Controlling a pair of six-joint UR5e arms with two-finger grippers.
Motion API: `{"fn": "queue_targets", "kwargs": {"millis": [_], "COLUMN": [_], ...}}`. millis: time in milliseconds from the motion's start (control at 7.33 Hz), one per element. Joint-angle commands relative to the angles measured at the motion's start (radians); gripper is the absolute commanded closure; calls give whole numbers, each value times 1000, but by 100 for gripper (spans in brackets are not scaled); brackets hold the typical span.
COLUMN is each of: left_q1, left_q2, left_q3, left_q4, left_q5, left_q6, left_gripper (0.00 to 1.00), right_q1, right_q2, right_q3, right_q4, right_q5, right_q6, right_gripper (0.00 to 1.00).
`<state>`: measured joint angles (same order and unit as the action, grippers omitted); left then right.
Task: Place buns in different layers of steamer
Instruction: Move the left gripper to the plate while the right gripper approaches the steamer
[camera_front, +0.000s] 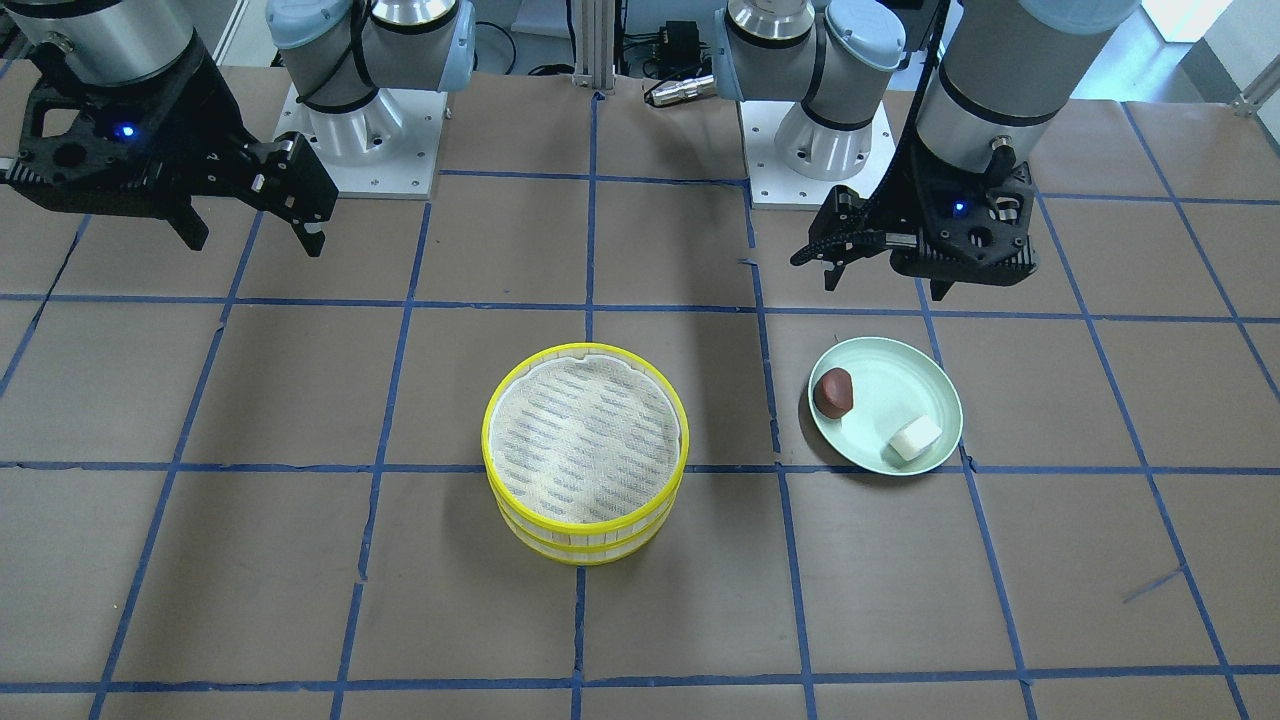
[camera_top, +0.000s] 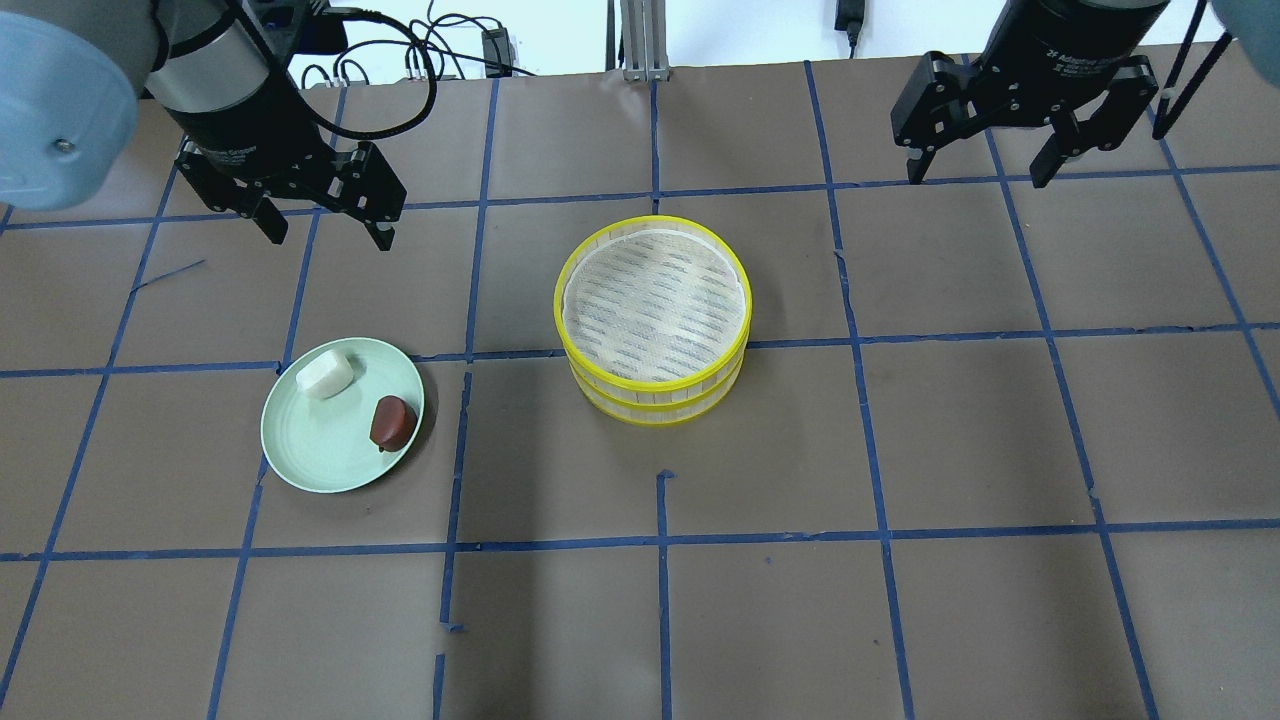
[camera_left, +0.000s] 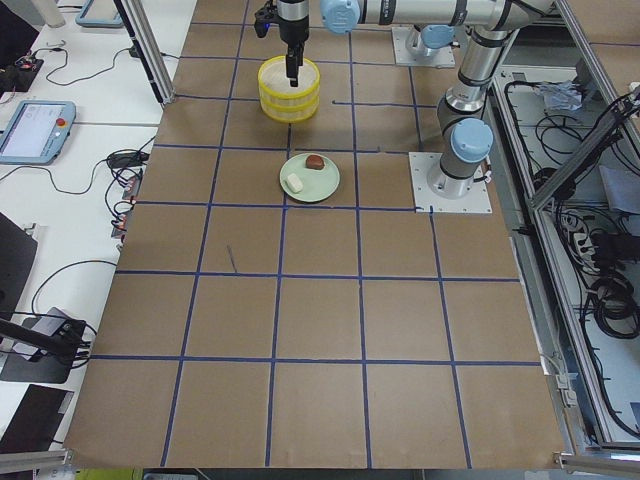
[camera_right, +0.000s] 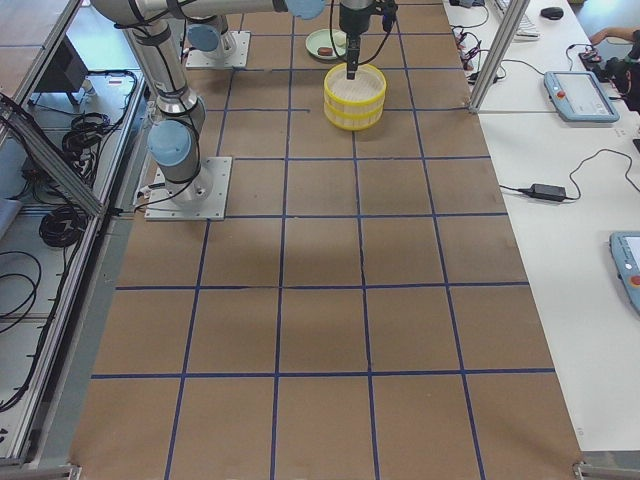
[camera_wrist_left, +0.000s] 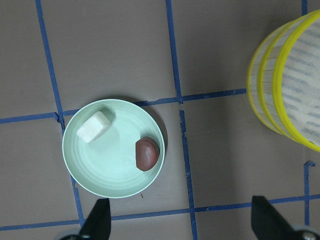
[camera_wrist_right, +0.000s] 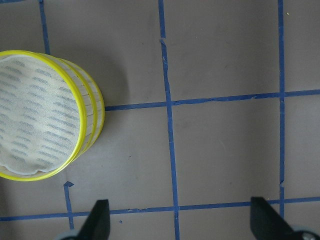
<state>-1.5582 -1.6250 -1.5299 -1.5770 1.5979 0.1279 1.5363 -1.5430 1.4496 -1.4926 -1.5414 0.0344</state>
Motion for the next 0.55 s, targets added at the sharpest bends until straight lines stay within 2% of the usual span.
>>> {"fn": "queue_targets", "kwargs": {"millis": [0,409], "left_q1": [-6,9], "left_q2": [-4,-1], "left_q3": [-1,-10], "left_q4": [0,9], "left_q5": [-3,10], "left_q6": [-5,69], "left_gripper": [0,0], "right_q1": [1,2], "right_q2": [0,-20], "right_q3": [3,21], "right_q4": [6,11], "right_q5": [0,12], "right_q6": [-1,1], "right_gripper": [0,0]}}
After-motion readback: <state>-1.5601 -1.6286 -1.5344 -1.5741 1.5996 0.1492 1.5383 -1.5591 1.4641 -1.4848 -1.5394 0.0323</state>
